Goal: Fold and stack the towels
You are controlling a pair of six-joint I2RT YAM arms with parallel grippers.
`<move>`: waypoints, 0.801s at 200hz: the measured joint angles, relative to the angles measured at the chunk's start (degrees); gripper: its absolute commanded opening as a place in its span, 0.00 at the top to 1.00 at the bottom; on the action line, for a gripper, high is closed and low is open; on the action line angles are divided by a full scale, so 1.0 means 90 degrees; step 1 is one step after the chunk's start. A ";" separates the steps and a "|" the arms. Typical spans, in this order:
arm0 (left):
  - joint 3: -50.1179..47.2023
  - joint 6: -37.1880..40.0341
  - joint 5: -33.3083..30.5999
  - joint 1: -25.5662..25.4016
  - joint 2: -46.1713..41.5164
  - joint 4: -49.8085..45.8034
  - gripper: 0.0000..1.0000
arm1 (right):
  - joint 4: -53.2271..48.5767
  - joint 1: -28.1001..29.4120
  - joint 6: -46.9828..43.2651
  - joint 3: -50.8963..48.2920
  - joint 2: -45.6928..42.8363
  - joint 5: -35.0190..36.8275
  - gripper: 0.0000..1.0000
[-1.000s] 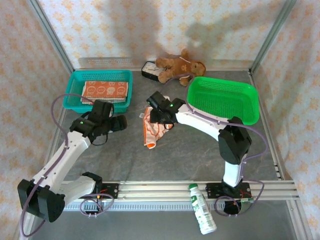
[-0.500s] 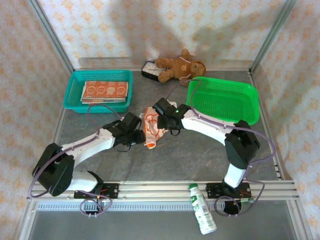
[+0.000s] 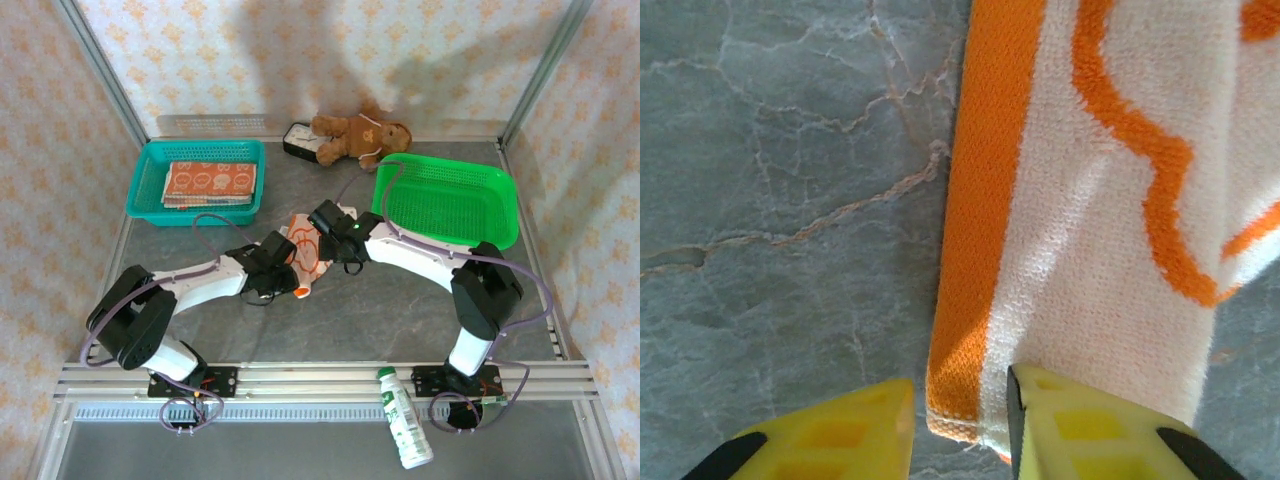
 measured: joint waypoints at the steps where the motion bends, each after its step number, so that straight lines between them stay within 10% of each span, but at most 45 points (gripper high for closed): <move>1: 0.0000 0.0000 -0.0002 0.0000 0.0005 0.0002 0.71 | 0.0000 0.0000 0.0000 -0.0002 0.0000 0.0000 0.42; 51: -0.0022 0.0041 -0.0296 -0.0051 0.0172 -0.0058 0.76 | 0.0007 -0.0012 -0.0002 -0.0051 -0.0085 0.0000 0.42; 82: -0.0024 0.0219 -0.0668 -0.0087 0.0100 -0.0284 1.00 | 0.0017 -0.0039 -0.0002 -0.0053 -0.0112 0.0000 0.42; 160: -0.0049 0.1022 -0.2157 -0.0083 -0.0758 -0.1773 1.00 | 0.0005 -0.0044 -0.0260 0.0398 0.0095 -0.0165 0.42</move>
